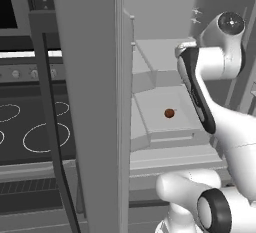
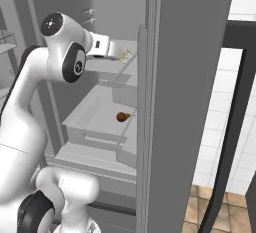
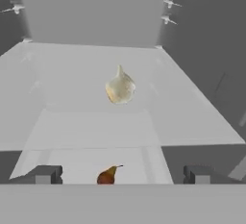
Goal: Retrieve the bottle and the shaker from the cabinet and place them next to the mixing bowl on the counter. Then add garlic from the fridge to the mixing bowl.
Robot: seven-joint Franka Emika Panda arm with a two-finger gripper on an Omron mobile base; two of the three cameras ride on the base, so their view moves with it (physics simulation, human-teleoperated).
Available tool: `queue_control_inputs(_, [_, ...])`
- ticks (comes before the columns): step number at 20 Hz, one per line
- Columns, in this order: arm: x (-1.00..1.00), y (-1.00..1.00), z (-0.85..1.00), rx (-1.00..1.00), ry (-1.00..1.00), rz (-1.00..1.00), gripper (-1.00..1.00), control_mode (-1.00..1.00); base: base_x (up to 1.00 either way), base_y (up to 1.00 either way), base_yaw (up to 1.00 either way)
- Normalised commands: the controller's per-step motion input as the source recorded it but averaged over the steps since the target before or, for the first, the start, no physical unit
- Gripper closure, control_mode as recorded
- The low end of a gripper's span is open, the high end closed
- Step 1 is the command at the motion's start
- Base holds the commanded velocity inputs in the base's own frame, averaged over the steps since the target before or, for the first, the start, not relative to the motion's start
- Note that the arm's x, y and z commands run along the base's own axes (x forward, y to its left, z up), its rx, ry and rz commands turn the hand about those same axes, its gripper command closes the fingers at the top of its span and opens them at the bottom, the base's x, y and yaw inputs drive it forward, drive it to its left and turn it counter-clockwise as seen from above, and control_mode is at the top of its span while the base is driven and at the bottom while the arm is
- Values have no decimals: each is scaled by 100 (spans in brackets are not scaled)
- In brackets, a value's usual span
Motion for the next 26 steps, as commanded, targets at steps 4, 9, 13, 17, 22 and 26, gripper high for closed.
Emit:
queue_control_inputs(4, [52,-5,0,0,8,0,-100,-100,0,0,0])
queue_control_inputs(9, [52,-10,0,0,17,0,-100,-100,0,0,0])
queue_control_inputs(13, [54,-5,-4,0,11,0,-100,-100,0,0,0])
queue_control_inputs(17, [30,0,-6,0,1,0,-100,-100,0,0,0])
queue_control_inputs(22, [27,0,-11,0,0,0,-100,-100,0,0,0])
queue_control_inputs(26, [27,-6,-21,0,0,0,-100,-100,0,0,0])
